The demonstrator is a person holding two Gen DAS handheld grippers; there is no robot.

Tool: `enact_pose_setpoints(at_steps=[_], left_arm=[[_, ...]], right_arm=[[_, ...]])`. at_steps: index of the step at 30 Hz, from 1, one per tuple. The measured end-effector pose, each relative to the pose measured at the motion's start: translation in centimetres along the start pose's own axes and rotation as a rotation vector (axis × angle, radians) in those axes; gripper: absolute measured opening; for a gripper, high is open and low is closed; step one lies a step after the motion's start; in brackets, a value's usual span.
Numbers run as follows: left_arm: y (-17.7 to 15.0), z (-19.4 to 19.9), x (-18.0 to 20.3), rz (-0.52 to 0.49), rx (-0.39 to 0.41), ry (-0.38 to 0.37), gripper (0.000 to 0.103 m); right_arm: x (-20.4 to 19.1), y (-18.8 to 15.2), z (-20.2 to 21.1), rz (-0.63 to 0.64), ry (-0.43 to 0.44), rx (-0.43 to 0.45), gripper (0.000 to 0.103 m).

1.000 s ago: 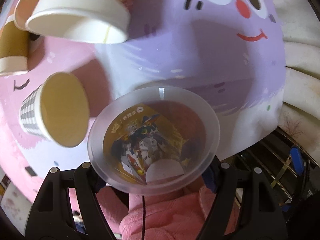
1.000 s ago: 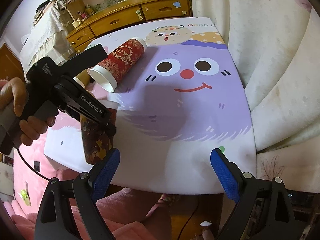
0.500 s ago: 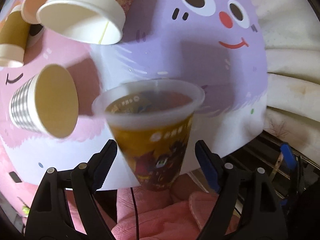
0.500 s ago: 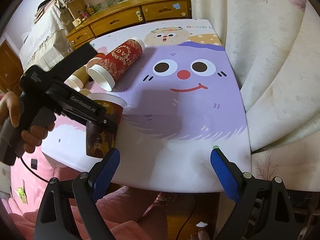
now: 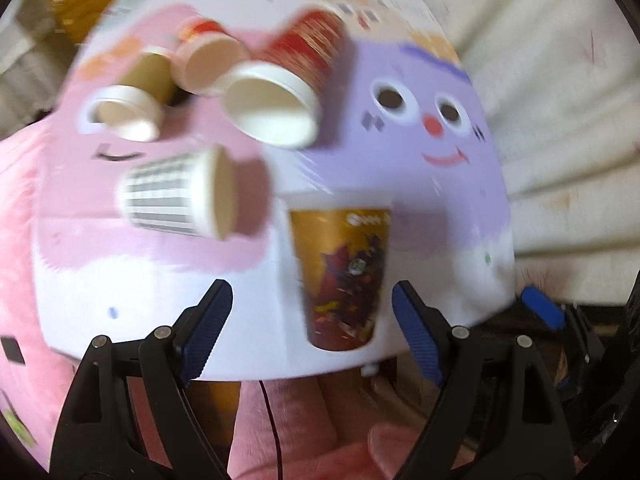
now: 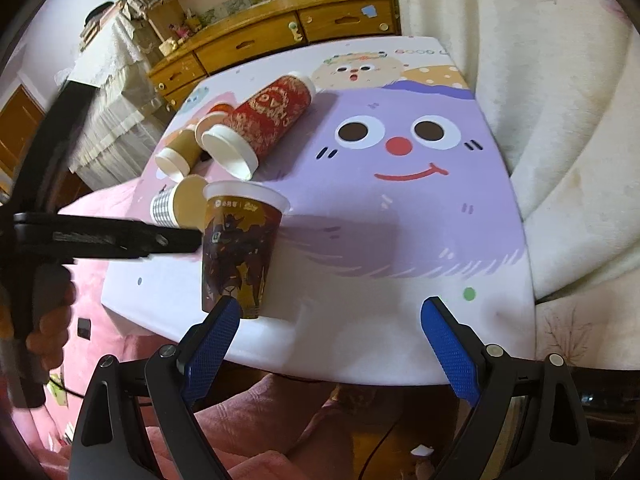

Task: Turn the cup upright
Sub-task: 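Grasp the upright red-and-gold cup with the right gripper while the left tool withdraws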

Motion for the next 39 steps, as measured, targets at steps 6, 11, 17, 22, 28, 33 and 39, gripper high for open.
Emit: enact_pose_setpoints(at_steps=[6, 11, 17, 22, 28, 33, 39], left_arm=[[-0.9, 2.5, -3.8, 0.094, 0.147, 0.066, 0.080], [-2.9, 2.6, -6.1, 0.084, 0.190, 0.114, 0.080], [-4.9, 1.9, -9.5, 0.125, 0.174, 0.177, 0.080], [-5.6, 2.7, -12.8, 0.156, 0.184, 0.174, 0.080], [-6.0, 2.8, -15.5, 0.130, 0.147, 0.140, 0.080], [-5.4, 2.4, -16.7, 0.084, 0.093, 0.069, 0.080], [-4.5, 1.8, -16.3, -0.063, 0.044, 0.038, 0.080]], right_arm=[[-2.0, 0.2, -1.4, 0.022, 0.018, -0.010, 0.093], [-3.8, 0.6, -2.7, -0.031, 0.035, -0.022, 0.093], [-6.2, 1.4, -5.0, -0.137, 0.103, -0.073, 0.093], [-8.7, 2.4, -7.3, -0.231, 0.173, -0.125, 0.093], [-11.7, 3.0, -9.8, -0.275, 0.175, -0.167, 0.094], [-13.5, 2.8, -11.7, -0.252, 0.096, -0.187, 0.096], [-14.9, 2.8, -14.3, -0.174, -0.031, -0.215, 0.096]])
Point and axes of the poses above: each gripper's, at about its wrist camera, not at the fingertips, and z roughly against the way its jaws point, x to its right, y to its top, the point moved 6 cm from there along -z, roughly the way its jaws point, and after that the axes turned 8 degrees about -z, right-handed, at the moved point
